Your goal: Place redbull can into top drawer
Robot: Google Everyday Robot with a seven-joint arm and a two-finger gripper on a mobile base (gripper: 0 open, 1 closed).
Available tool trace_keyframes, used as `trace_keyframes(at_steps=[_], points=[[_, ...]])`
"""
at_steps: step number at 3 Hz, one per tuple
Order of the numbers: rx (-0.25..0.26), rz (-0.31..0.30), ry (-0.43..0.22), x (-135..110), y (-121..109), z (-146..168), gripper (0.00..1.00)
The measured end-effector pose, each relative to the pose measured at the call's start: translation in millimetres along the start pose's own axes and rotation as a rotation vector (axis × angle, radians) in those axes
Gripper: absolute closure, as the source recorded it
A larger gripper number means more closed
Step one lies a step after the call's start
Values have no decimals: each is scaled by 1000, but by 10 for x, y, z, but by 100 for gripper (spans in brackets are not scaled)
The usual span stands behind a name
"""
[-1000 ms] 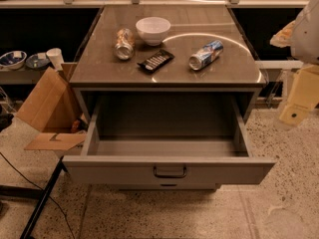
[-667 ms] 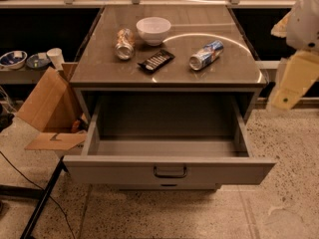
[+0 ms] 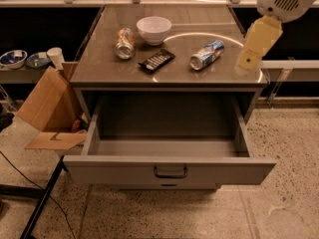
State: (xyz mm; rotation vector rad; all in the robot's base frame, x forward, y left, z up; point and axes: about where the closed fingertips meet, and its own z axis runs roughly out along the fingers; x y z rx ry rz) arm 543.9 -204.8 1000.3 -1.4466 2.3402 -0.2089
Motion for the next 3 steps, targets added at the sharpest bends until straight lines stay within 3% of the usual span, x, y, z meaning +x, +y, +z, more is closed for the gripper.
trace_keyframes(at_steps=[1, 2, 3], points=[[25, 131, -35, -144, -280, 187, 0], [68, 333, -154, -235, -573, 454, 0], [117, 497, -255, -279, -788, 588, 0]])
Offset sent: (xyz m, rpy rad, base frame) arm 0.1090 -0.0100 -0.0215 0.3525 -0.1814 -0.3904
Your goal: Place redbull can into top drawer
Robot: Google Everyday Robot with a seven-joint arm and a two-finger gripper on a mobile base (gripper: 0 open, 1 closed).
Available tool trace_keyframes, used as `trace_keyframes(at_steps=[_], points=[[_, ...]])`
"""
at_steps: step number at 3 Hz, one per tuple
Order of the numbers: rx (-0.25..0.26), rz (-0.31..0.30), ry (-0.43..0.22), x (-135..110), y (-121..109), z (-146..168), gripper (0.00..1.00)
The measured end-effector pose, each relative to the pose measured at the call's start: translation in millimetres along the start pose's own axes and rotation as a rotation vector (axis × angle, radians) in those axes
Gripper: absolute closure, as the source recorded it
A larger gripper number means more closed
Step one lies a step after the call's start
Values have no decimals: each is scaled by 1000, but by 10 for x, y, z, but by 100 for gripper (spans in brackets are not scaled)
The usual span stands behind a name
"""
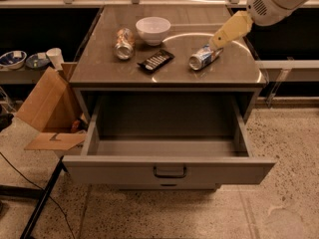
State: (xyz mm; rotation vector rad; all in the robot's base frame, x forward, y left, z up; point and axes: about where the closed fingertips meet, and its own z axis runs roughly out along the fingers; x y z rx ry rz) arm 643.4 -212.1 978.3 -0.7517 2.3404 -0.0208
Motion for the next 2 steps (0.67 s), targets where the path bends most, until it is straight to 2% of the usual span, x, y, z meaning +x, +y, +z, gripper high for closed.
trace_keyframes(at_steps=[1, 2], points=[[71, 185, -54, -188, -244, 206, 0], [127, 307, -30, -364, -401, 344, 0]])
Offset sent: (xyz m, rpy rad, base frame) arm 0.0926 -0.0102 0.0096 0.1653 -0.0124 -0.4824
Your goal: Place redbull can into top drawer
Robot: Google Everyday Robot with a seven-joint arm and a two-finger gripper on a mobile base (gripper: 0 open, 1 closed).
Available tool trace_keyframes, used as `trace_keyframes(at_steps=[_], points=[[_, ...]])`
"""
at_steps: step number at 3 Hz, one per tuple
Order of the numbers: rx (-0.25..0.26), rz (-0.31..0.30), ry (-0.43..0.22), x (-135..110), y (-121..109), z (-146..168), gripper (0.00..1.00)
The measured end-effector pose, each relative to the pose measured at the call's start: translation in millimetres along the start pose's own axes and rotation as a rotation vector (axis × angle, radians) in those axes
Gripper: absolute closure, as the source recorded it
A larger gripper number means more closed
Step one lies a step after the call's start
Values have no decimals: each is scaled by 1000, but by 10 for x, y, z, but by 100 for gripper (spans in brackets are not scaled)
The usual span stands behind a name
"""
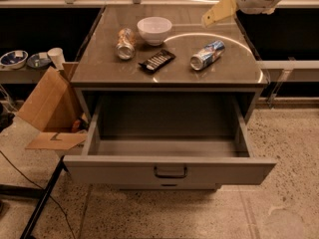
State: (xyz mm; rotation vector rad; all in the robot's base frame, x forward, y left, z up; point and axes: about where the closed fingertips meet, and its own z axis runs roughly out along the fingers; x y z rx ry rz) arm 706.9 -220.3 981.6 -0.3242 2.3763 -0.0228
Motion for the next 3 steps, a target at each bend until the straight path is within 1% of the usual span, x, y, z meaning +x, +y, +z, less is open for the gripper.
trace_keyframes(at_steps=[1, 2, 3], points=[[31, 106, 74, -131, -4, 290, 0], [57, 190, 157, -186, 23, 562, 0], [59, 268, 202, -166, 58, 811, 0]])
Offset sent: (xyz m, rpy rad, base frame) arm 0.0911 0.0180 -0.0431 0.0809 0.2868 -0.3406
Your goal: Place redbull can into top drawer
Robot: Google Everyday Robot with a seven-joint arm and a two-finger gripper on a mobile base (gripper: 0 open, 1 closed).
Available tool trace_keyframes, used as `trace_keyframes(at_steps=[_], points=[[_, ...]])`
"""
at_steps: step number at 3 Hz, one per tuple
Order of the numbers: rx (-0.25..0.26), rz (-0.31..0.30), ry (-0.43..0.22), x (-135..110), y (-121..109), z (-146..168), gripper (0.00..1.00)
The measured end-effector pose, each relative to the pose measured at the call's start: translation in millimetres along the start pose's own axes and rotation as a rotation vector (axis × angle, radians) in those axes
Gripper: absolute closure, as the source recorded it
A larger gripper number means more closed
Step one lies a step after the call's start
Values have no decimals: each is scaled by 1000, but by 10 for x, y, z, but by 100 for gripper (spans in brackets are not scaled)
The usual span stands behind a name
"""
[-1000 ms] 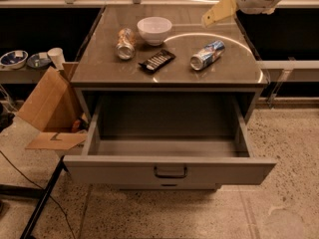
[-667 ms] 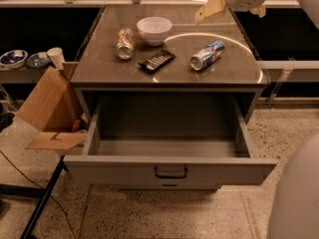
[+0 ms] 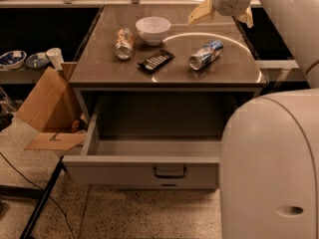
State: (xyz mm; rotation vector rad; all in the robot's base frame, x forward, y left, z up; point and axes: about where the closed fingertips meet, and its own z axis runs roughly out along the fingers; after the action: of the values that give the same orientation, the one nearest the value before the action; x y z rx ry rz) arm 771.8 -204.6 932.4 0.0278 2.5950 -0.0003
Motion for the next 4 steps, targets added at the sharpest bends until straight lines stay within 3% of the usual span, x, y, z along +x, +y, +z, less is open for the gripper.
trace_keyframes(at_steps=[1, 4], points=[[-13, -3, 16, 31, 33, 92, 0], [-23, 134, 118, 195, 283, 584, 0]])
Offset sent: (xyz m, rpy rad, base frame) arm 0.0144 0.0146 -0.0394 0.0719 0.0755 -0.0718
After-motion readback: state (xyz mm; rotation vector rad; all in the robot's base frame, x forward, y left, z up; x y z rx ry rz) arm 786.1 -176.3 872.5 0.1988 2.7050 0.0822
